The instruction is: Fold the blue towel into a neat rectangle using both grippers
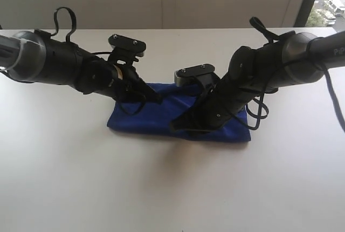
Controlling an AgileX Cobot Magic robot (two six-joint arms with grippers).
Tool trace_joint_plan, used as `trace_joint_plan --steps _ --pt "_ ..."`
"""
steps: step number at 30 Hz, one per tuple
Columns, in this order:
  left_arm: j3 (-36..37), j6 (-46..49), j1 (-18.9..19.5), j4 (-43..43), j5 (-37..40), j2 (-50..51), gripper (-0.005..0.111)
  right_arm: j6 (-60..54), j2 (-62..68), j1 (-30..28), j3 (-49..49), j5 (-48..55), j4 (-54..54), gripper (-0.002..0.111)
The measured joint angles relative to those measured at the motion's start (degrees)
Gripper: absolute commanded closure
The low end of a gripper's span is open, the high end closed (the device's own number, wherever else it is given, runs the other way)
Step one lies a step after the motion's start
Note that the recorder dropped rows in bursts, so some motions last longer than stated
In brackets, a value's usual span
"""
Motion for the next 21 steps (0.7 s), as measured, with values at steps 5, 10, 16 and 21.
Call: trace_joint_plan --steps 5,10,16,21 --pt "0.0 -2.0 0.0 0.0 -2.5 3.0 0.107 0.0 0.0 0.0 0.0 0.0 0.1 0.108" --pt "-0.9 -2.2 0.0 0.1 -6.8 5.0 0.107 0.0 0.0 0.0 0.0 -0.1 0.1 0.108" --pt "-3.1 -1.8 0.0 1.2 -13.2 8.3 0.107 0.0 0.0 0.0 0.0 -0.1 0.1 0.108" --pt "-5.4 2.7 0.5 1.5 -14.1 8.7 0.107 0.0 0.0 0.0 0.0 -0.1 0.1 0.108"
